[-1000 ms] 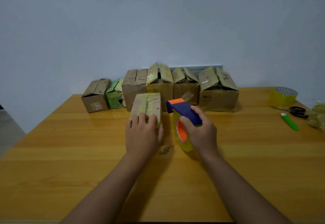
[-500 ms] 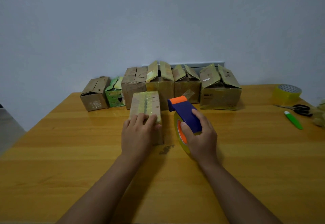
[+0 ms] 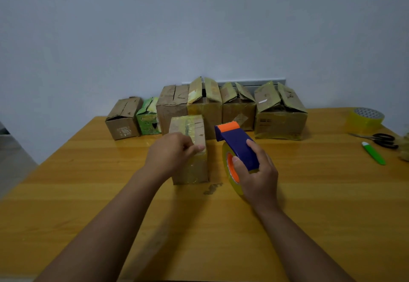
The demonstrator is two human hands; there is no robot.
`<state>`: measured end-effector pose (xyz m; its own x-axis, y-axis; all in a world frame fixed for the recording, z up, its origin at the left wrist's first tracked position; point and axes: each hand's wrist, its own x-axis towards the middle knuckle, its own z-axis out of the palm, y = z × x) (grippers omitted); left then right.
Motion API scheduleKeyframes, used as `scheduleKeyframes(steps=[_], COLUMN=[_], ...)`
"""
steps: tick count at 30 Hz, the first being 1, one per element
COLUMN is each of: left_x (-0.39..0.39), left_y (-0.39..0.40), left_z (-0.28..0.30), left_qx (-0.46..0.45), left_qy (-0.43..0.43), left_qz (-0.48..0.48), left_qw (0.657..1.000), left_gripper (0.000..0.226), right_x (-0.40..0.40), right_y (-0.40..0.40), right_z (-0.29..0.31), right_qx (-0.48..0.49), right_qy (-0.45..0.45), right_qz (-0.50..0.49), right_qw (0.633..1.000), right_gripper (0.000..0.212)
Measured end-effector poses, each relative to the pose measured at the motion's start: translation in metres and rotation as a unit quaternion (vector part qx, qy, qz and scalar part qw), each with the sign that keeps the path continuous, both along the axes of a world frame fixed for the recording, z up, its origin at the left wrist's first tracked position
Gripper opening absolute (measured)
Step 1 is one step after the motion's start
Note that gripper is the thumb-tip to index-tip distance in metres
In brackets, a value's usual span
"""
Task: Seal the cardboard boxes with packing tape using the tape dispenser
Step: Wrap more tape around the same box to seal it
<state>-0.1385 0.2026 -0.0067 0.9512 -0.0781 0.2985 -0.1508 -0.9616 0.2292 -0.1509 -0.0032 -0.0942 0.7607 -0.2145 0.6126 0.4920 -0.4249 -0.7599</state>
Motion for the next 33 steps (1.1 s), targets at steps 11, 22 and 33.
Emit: scheduleKeyframes(steps=[11, 22, 33], left_x=[-0.001, 0.001, -0.009], left_y=[-0.007, -0.001, 0.011], left_z=[-0.034, -0.053, -0.055], left_qx=[0.106, 0.100, -0.033], left_qy=[-0.185, -0.261, -0.176], left_qz=[-0.021, -0.057, -0.073], left_qw=[0.977, 0.958, 0.981], left_gripper=[0.055, 0.037, 0.053], right_x=[0.002, 0.001, 0.001], right_y=[0.000, -0.001, -0.002], right_z=[-0.001, -0.003, -0.004], right_qx=[0.001, -0.002, 0.002], right_qy=[-0.005, -0.008, -0.007], right_qz=[0.000, 0.001, 0.009], right_qw=[1.000, 1.000, 1.000], right_gripper=[0.060, 0.061, 0.061])
